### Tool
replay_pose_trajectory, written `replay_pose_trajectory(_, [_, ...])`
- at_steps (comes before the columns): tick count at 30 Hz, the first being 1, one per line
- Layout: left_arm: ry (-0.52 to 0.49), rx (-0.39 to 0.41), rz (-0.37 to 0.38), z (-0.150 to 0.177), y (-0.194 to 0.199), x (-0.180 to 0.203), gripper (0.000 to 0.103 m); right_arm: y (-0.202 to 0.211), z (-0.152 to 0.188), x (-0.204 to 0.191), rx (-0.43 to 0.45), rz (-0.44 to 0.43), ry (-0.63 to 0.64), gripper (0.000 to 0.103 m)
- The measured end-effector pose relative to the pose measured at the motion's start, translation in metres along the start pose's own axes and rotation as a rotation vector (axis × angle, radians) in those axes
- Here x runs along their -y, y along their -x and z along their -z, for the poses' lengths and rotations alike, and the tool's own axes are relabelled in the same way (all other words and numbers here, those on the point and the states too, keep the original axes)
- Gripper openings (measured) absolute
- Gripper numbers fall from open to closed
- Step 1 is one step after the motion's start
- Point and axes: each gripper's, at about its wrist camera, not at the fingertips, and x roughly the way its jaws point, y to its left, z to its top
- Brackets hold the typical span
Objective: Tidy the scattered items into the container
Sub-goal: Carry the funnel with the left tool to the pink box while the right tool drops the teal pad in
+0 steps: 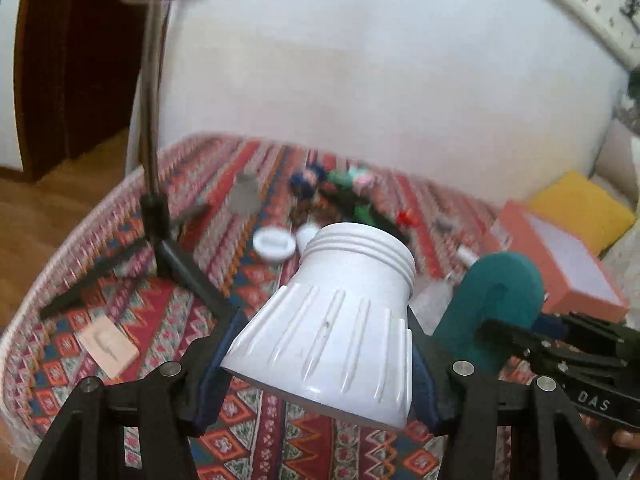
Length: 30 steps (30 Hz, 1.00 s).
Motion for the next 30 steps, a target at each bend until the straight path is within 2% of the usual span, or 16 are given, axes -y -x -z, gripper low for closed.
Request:
replay_pose_trajectory(16, [-0.132, 0.433, 0.063, -0.027, 0.171, 0.048, 0.063, 0.175, -0.034, -0.094, 0.398, -0.149, 0.221, 0.040])
replay_pose_trajectory(19, [-0.158, 0.469, 0.071, -0.029, 0.185, 0.057, 0.063, 0.198, -0.035, -0.105, 0.458, -0.154, 0.250, 0.040])
replay_pose_trajectory(24, [-0.174, 0.464, 0.106, -0.034, 0.182, 0.068, 0.063, 0.228, -0.034, -0.111, 0.518, -0.145, 0.270, 0.040])
replay_pose_trajectory(28, [-0.199, 0.452, 0.153, -0.047, 0.168, 0.089, 0.063, 0.236, -0.040, -0.064, 0.521, -0.034, 0.216, 0.040])
replay_pose_trajectory(30, [-0.220, 0.438, 0.200, -0.055, 0.154, 0.107, 0.063, 0.240, -0.043, -0.041, 0.522, 0.022, 0.189, 0.040])
